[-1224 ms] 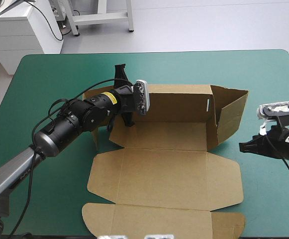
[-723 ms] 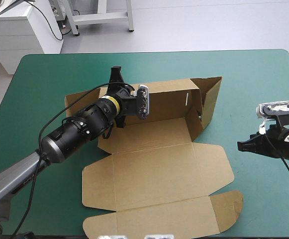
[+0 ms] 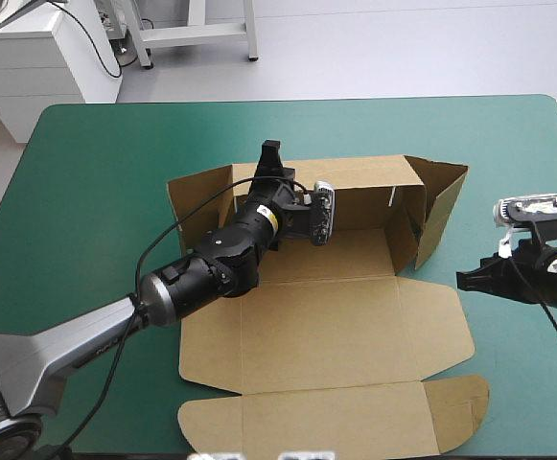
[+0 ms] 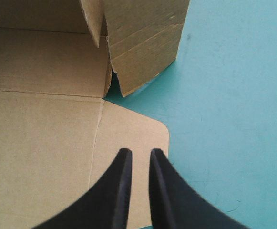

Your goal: Fold the box

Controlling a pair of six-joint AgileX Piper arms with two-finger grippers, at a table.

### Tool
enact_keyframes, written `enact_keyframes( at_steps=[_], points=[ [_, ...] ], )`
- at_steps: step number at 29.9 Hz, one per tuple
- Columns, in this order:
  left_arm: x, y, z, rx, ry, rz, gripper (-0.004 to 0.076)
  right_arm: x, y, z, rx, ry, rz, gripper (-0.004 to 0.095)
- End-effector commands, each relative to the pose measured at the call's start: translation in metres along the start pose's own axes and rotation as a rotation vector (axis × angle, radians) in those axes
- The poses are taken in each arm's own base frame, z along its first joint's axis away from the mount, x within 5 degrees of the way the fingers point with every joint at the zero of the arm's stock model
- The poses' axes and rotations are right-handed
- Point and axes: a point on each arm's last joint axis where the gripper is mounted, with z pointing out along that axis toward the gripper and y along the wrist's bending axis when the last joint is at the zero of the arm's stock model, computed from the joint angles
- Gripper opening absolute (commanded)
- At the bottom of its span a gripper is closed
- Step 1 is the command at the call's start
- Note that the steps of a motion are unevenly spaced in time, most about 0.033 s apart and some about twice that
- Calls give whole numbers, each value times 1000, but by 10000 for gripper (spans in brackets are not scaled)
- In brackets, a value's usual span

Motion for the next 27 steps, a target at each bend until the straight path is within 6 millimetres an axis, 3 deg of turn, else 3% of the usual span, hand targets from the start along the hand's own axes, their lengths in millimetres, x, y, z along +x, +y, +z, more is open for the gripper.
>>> enact_keyframes(
  at_steps=[1,12,14,21,27],
  points=[
    [-9,17,-15,-79,-44,4,-8,-12,0,-8,11,-110,10,115],
    [-34,-11,-8,-80,-3,0,-8,-34,-6,7,-10,-117,38,114],
    [-35,-14,-9,-121,-1,-20,-8,-44,-7,7,-8,-130,36,114],
    [-39,-52,-15,-165,-10,90,-8,-85,-15,13,-2,-173,27,115],
    [-34,-66,-17,-152,28,108,-8,-115,-24,32,-2,-167,23,115]
  ],
)
